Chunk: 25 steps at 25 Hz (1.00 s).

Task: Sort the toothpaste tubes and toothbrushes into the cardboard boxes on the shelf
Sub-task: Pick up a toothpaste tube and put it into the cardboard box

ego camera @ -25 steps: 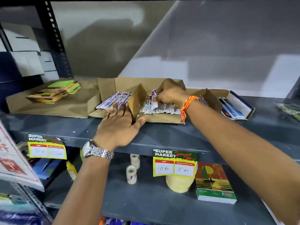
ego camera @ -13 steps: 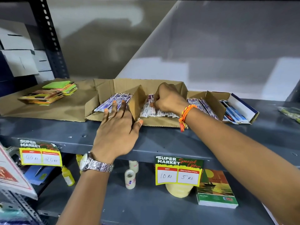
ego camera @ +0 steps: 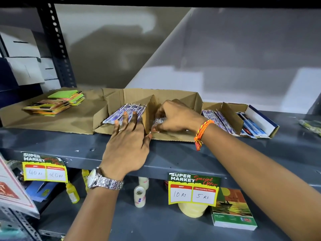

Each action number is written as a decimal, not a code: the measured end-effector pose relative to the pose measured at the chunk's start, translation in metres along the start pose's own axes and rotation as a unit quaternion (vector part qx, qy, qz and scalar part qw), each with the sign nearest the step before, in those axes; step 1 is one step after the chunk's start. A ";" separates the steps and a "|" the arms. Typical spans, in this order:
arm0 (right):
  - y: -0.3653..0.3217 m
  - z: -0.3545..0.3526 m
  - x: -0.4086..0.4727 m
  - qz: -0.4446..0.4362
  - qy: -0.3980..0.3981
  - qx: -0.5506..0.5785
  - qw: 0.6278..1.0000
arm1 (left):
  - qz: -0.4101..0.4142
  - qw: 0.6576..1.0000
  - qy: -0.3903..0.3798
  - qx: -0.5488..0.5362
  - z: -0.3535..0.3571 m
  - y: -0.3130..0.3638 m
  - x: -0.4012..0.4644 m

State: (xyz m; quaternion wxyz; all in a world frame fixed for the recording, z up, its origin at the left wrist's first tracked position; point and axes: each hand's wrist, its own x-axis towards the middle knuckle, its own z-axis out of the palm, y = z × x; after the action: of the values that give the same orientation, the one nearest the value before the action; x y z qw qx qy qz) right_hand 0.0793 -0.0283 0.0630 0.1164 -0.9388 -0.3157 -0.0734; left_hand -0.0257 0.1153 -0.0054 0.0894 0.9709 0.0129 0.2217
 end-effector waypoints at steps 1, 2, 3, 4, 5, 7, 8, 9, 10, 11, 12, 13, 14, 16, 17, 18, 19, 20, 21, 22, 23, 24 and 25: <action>0.000 0.000 0.001 0.003 -0.001 -0.012 1.000 | 0.001 1.000 -0.003 0.001 0.000 0.000 0.000; 0.001 -0.002 0.002 0.006 -0.004 -0.019 1.000 | 0.003 1.000 -0.005 0.002 0.000 -0.001 0.000; 0.002 -0.002 0.002 0.009 -0.009 -0.018 1.000 | 0.005 1.000 -0.006 0.003 0.000 0.000 0.000; 0.002 -0.002 0.002 0.009 -0.016 -0.010 1.000 | 0.006 1.000 -0.005 0.002 0.000 0.000 -0.001; 0.003 -0.003 0.002 0.008 -0.022 0.003 1.000 | 0.007 1.000 -0.004 0.000 0.000 -0.001 -0.001; 0.006 -0.009 -0.001 0.010 -0.020 0.049 0.999 | 0.011 1.000 -0.001 -0.001 0.000 0.000 -0.002; 0.009 -0.015 -0.003 0.016 -0.007 0.074 0.997 | 0.012 1.000 -0.001 0.000 -0.001 0.000 -0.003; 0.014 -0.022 -0.004 0.030 0.017 0.087 0.996 | 0.012 1.000 -0.002 0.000 -0.001 0.000 -0.003; 0.020 -0.029 -0.006 0.048 0.051 0.079 0.994 | 0.013 1.000 -0.004 0.001 -0.001 0.000 -0.003; 0.027 -0.037 -0.008 0.071 0.087 0.055 0.992 | 0.014 1.000 -0.006 0.004 -0.002 0.001 -0.002; 0.033 -0.041 -0.011 0.098 0.116 0.032 0.988 | 0.016 1.000 -0.012 0.006 -0.002 0.001 -0.001; 0.038 -0.042 -0.014 0.122 0.132 0.015 0.984 | 0.016 1.000 -0.020 0.009 -0.002 0.001 -0.001; 0.040 -0.041 -0.017 0.138 0.134 0.005 0.981 | 0.015 0.999 -0.028 0.010 -0.002 0.001 -0.001; 0.038 -0.031 -0.020 0.155 0.116 -0.004 0.981 | 0.012 0.999 -0.036 0.010 -0.001 0.001 -0.001; 0.035 -0.026 -0.020 0.158 0.105 -0.010 0.982 | 0.012 0.999 -0.039 0.011 -0.001 0.001 -0.001; 0.031 -0.021 -0.019 0.162 0.096 -0.018 0.982 | 0.013 0.999 -0.040 0.014 -0.001 0.001 -0.001; 0.028 -0.017 -0.016 0.166 0.089 -0.027 0.982 | 0.015 0.999 -0.041 0.016 -0.001 0.001 -0.001; 0.025 -0.014 -0.013 0.169 0.083 -0.036 0.981 | 0.016 0.999 -0.041 0.017 -0.001 0.001 0.000; 0.022 -0.011 -0.009 0.172 0.077 -0.042 0.981 | 0.016 0.999 -0.042 0.017 0.000 0.002 0.000; 0.019 -0.009 -0.006 0.176 0.067 -0.047 0.981 | 0.015 0.999 -0.042 0.017 0.000 0.001 0.000; 0.017 -0.007 -0.004 0.179 0.058 -0.049 0.981 | 0.014 0.999 -0.042 0.016 0.000 0.001 0.000; 0.016 -0.006 -0.002 0.183 0.054 -0.047 0.981 | 0.014 0.999 -0.041 0.016 0.000 0.001 0.000; 0.015 -0.004 -0.002 0.187 0.051 -0.041 0.980 | 0.015 0.999 -0.040 0.016 0.000 0.001 0.000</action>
State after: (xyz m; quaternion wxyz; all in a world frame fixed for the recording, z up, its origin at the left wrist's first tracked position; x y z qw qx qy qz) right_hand 0.0869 -0.0423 0.0639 0.1057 -0.9802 -0.1252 -0.1110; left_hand -0.0257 0.1145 -0.0056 0.0710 0.9805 -0.0017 0.1834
